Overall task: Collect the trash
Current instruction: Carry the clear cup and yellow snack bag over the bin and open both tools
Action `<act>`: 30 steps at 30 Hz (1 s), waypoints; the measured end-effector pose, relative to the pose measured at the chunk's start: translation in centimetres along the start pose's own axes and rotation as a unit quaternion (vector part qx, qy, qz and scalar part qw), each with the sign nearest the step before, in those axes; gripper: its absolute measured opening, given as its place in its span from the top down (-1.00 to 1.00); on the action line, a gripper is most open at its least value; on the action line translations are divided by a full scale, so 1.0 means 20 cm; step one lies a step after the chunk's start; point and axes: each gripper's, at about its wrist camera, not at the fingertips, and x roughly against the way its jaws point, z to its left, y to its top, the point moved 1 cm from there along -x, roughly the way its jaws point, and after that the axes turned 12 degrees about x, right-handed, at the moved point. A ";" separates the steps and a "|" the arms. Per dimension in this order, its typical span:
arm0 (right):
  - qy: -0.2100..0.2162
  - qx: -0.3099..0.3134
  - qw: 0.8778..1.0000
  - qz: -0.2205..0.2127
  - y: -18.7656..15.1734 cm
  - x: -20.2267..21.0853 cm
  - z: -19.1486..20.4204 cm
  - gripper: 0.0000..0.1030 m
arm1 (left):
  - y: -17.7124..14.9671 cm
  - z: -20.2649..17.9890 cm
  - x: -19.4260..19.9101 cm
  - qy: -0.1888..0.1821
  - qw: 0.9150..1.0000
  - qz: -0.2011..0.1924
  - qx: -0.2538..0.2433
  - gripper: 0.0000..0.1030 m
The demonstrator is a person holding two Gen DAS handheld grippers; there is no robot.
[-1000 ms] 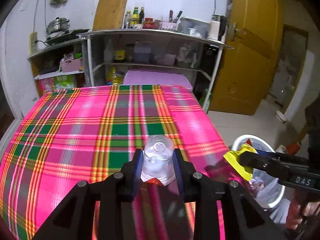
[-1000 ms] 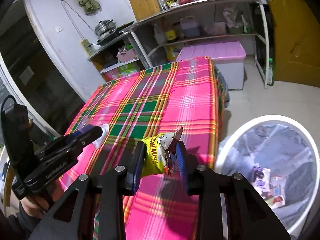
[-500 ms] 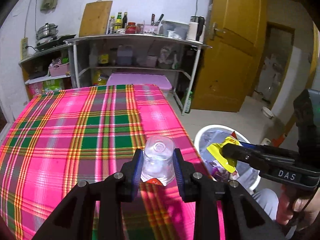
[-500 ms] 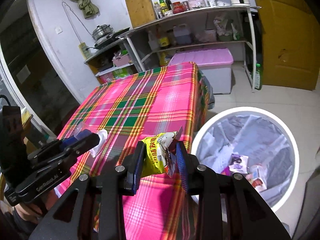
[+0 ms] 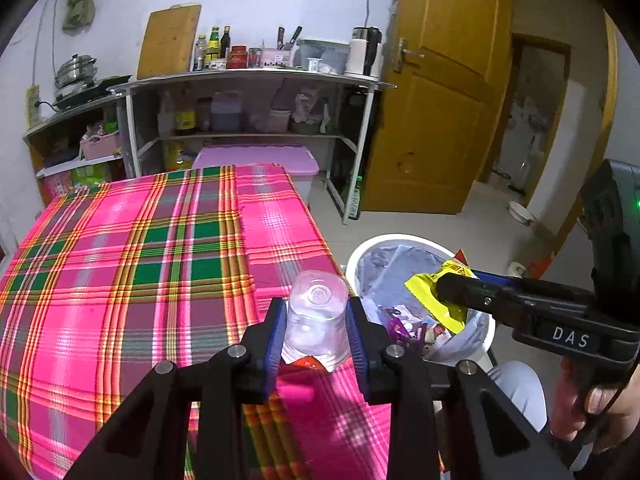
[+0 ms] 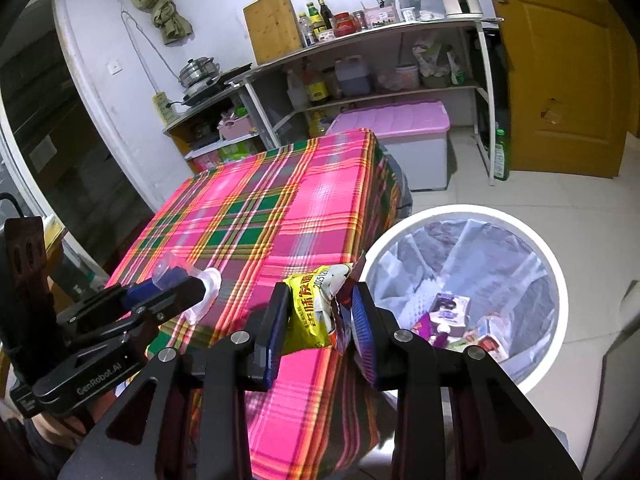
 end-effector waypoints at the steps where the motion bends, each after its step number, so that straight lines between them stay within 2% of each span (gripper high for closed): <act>1: -0.001 0.000 1.000 0.000 0.00 0.00 0.00 0.35 | -0.01 -0.01 0.00 -0.001 1.000 0.001 -0.002 0.40; 17: -0.014 -0.018 1.000 -0.010 -0.04 0.09 -0.10 0.35 | -0.04 -0.15 -0.02 -0.014 1.000 0.011 -0.024 0.40; 30: -0.047 -0.044 0.998 -0.011 -0.09 0.14 -0.29 0.35 | -0.01 -0.30 -0.15 -0.031 0.999 0.020 -0.036 0.40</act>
